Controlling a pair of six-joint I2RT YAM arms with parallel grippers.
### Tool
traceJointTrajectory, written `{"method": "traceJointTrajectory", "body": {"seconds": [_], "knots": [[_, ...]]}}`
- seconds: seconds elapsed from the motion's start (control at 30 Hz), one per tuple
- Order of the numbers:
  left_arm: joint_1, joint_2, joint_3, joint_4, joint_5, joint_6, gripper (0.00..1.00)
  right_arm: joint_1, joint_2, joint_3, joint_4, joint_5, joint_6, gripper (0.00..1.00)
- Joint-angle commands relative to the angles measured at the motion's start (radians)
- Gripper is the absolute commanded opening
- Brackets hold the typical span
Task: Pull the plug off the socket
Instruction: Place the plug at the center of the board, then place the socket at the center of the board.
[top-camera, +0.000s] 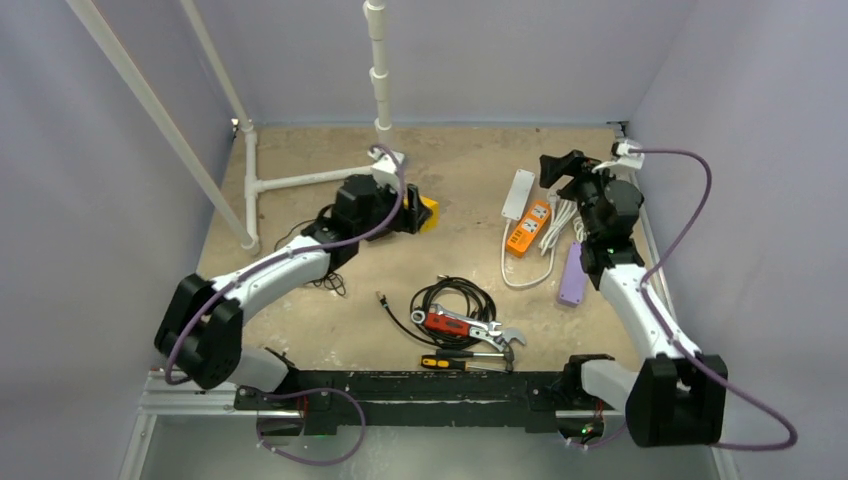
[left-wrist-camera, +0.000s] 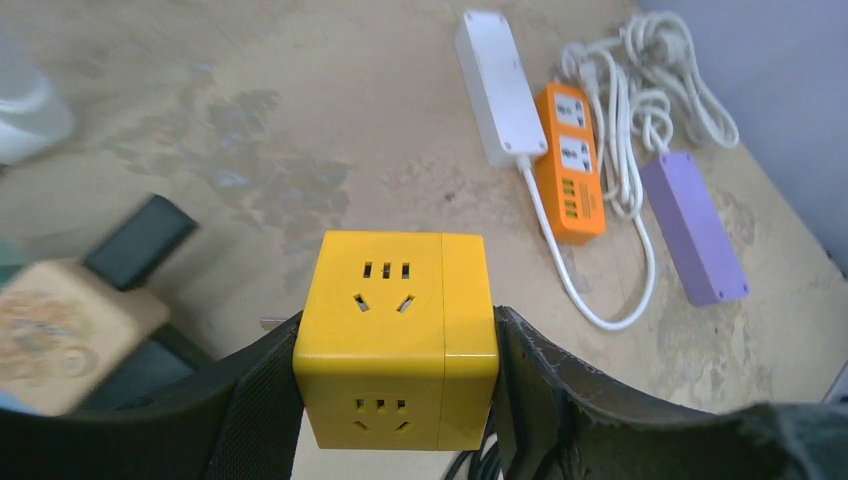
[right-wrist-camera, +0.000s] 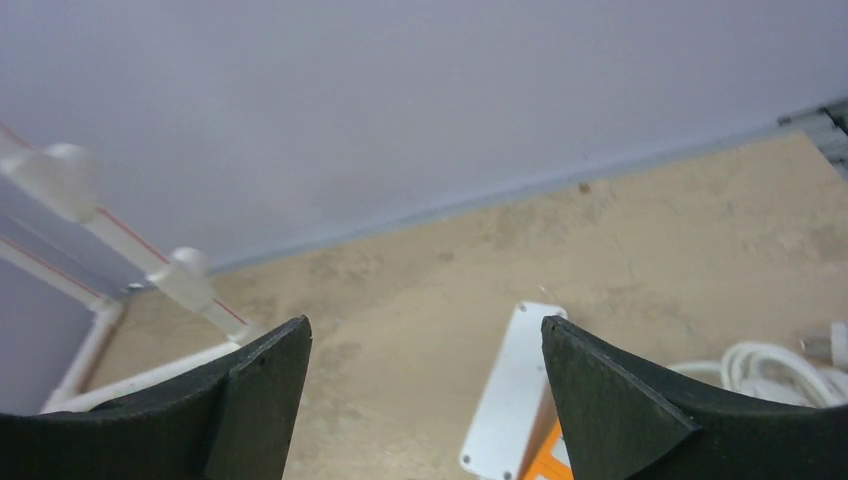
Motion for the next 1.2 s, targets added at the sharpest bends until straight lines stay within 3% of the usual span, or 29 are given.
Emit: {"method": "traceJointTrajectory", "body": {"seconds": [0.0, 0.37, 0.53, 0.8, 0.87, 0.93, 1.03, 1.17], "knots": [[-0.108, 0.116, 0.050, 0.100, -0.009, 0.004, 0.00, 0.002, -0.130, -0.061, 0.141, -0.088, 0.024, 0.87], [-0.215, 0.447, 0.138, 0.345, 0.059, 0.095, 0.00, 0.002, -0.144, -0.139, 0.239, -0.188, 0.000, 0.88], [-0.235, 0.533, 0.167, 0.421, 0.064, 0.171, 0.00, 0.002, -0.177, -0.163, 0.264, -0.192, -0.004, 0.88], [-0.255, 0.643, 0.179, 0.565, 0.070, 0.149, 0.00, 0.002, -0.159, -0.171, 0.281, -0.199, -0.003, 0.88], [-0.266, 0.676, 0.208, 0.565, 0.073, 0.147, 0.09, 0.001, -0.150, -0.170, 0.282, -0.202, -0.003, 0.89], [-0.280, 0.697, 0.230, 0.549, 0.070, 0.148, 0.24, 0.002, -0.147, -0.171, 0.282, -0.202, -0.003, 0.88], [-0.291, 0.704, 0.252, 0.535, 0.053, 0.142, 0.63, 0.001, -0.146, -0.170, 0.282, -0.200, -0.003, 0.89], [-0.291, 0.690, 0.277, 0.482, 0.007, 0.128, 0.86, 0.002, -0.144, -0.165, 0.266, -0.185, -0.007, 0.89]]}}
